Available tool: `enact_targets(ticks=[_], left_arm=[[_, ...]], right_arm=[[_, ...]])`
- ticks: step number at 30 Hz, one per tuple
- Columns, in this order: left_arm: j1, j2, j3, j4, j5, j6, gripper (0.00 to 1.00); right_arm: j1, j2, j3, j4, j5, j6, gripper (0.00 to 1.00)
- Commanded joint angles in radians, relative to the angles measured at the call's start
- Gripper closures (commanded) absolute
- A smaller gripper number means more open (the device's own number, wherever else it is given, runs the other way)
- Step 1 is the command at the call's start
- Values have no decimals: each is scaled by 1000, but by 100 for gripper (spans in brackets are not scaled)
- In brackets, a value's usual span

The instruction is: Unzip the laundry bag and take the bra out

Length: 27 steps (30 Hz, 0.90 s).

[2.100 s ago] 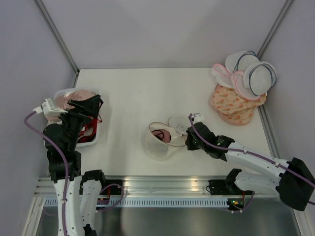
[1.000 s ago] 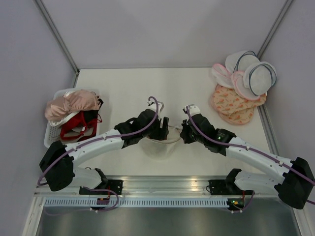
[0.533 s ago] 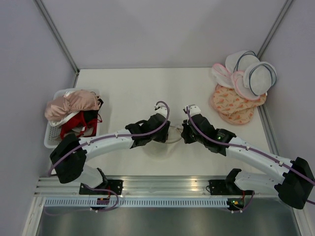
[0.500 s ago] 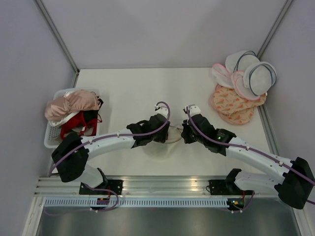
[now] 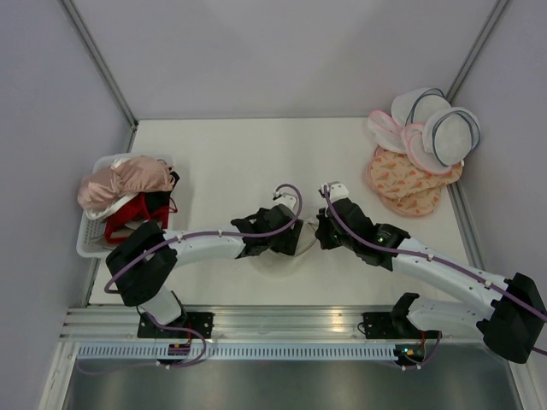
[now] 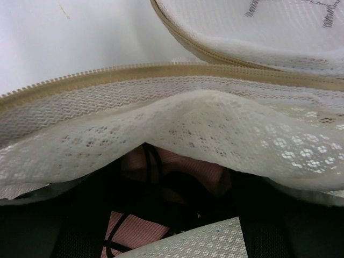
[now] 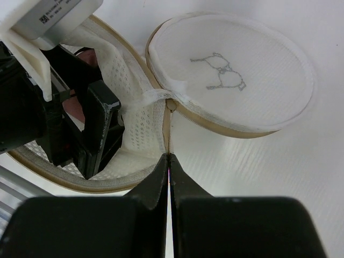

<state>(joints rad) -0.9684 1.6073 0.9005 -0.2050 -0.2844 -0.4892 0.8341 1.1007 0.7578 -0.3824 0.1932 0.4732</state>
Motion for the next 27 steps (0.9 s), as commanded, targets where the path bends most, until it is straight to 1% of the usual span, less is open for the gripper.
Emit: enact_targets(ticks=[1,2,4,5,7,10,11,12,13,18,19,21,22,25,26,27], left_arm=[[-1,0,-12,73,33,0,14],[-3,37,0,67,27,-2,14],[-3,81,12,47,10,-12,19],[-1,116,18,47,5,-18,24],[-3,134,15,59,8,-37,32],[-1,135,5,82,19,-46,63],[-3,131,5,82,14,-51,84],[-1,112,3,82,7,-51,94],[-1,102,2,78,-1,-54,98],[-3,-21,6,58,1,-46,98],[-1,-87,5,55,4,-45,98],[-3,-154,5,55,24,-46,98],[-3,-223,11,56,36,-46,98],[-1,-314,34,58,122,-48,98],[-3,-329,41,59,170,-51,98],[-3,-343,46,59,188,-54,98]], right_arm=[[3,-18,3,-1,22,-13,100],[3,-18,3,-1,17,-13,100],[3,-18,5,2,15,-11,100],[2,-18,8,-3,15,-11,99],[2,-22,6,-6,15,-13,100],[3,-35,5,-13,22,-12,100],[3,-36,5,-18,23,-11,100],[2,-38,3,-16,26,-11,100],[2,-39,2,-18,29,-13,100],[2,-35,0,-23,61,-11,100],[2,-35,2,-27,71,-7,100],[3,-27,2,-32,97,-2,100],[2,-19,2,-30,115,2,99],[2,1,2,-27,130,5,100],[2,5,2,-21,138,10,99],[3,11,0,-15,140,8,99]])
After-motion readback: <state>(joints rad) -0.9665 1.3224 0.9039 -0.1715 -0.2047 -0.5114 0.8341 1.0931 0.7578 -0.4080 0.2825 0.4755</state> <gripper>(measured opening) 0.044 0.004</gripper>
